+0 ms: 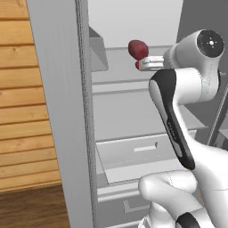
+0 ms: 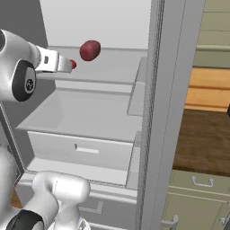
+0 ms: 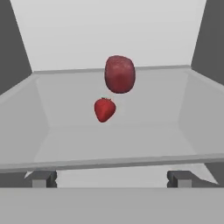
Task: Take the strawberry from the fridge and place it on top of the pancake, located on the dining counter.
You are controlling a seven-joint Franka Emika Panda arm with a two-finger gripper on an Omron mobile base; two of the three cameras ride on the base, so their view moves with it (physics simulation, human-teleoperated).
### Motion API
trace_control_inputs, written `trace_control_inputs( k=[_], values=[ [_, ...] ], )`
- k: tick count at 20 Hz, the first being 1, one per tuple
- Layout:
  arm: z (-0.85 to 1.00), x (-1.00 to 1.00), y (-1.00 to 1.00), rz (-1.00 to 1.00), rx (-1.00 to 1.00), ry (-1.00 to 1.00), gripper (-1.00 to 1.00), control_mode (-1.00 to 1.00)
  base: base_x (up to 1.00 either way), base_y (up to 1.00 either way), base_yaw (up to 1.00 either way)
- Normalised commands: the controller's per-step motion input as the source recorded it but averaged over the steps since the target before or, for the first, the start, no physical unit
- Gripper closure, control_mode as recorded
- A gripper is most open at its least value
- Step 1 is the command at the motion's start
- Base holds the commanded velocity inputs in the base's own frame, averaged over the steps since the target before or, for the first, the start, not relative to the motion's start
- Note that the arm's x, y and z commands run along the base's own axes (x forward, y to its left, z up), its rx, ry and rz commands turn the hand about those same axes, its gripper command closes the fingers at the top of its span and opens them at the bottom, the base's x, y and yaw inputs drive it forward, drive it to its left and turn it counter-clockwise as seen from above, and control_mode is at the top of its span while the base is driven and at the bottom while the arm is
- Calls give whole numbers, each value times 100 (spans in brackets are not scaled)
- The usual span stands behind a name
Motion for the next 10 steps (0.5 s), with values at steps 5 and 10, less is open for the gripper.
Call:
trace_control_inputs(
  k=[5, 10],
  values=[
    [0, 93, 0, -1, 0, 0, -100, -100, 0, 0, 0],
    [-7, 78, 9, 0, 0, 0, -100, -100, 0, 0, 0]
  ],
)
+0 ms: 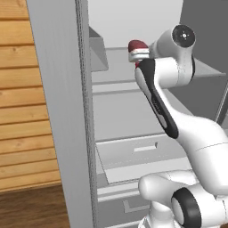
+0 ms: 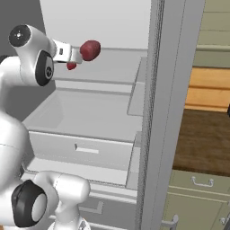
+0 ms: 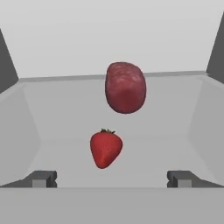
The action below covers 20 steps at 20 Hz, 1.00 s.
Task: Take the strawberry from the fridge and place it on top of the pancake, located on the dining counter.
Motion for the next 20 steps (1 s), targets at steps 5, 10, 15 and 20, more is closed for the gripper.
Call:
trace_control_inputs(
  k=[5, 10, 15, 20],
  values=[
    [-30, 59, 23, 0, 0, 0, -100, -100, 0, 0, 0],
    [-5, 16, -7, 0, 0, 8, -100, -100, 0, 0, 0],
    [0, 2, -15, 0, 0, 11, -100, -100, 0, 0, 0],
    [0, 23, -1, 0, 0, 6, -100, -100, 0, 0, 0]
  ],
)
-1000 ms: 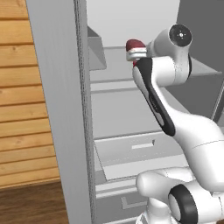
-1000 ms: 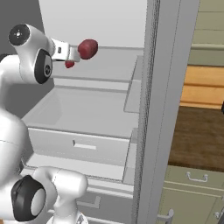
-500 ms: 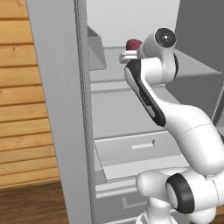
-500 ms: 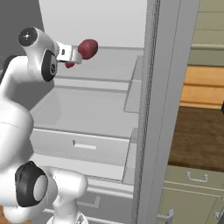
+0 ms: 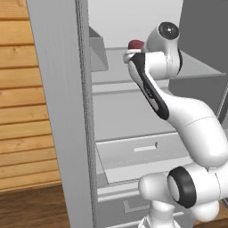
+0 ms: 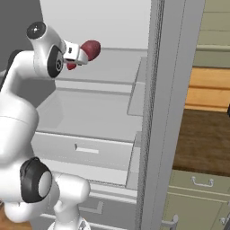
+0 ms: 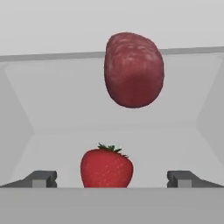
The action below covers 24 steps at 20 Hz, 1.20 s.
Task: Take the strawberry from the fridge and place it on top of the pancake, located on the dining counter.
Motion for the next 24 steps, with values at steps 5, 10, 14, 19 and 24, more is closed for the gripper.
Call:
trace_control_inputs(
  k=[5, 10, 14, 19, 24],
  values=[
    [-11, 30, 1, 0, 0, 6, -100, -100, 0, 0, 0],
    [-14, 15, 2, 0, 0, 2, -100, -100, 0, 0, 0],
    [-11, -1, 0, -2, 0, 0, -100, -100, 0, 0, 0],
    [-20, -1, 0, -3, 0, 0, -100, -100, 0, 0, 0],
    [-10, 8, 0, 0, 0, 0, -100, -100, 0, 0, 0]
  ],
)
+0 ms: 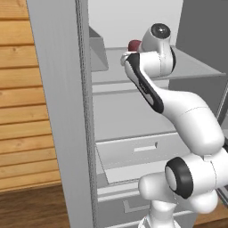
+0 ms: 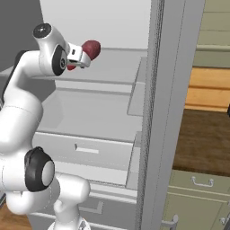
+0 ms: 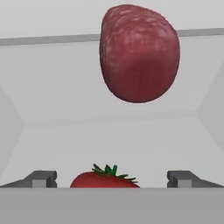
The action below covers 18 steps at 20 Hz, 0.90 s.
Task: Take the strawberry from the fridge and place it on top of the pancake, located on the dining counter.
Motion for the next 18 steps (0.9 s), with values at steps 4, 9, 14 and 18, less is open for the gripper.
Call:
trace_control_inputs(
  k=[4, 9, 14, 18],
  values=[
    [-9, 10, 0, 0, 0, 0, 100, -100, 0, 0, 0],
    [-5, -10, 0, 0, 0, 0, 100, -100, 0, 0, 0],
    [5, -82, -2, 0, 0, 0, 100, -100, 0, 0, 0],
    [7, -100, -3, 0, 0, 1, 100, -100, 0, 0, 0]
  ],
)
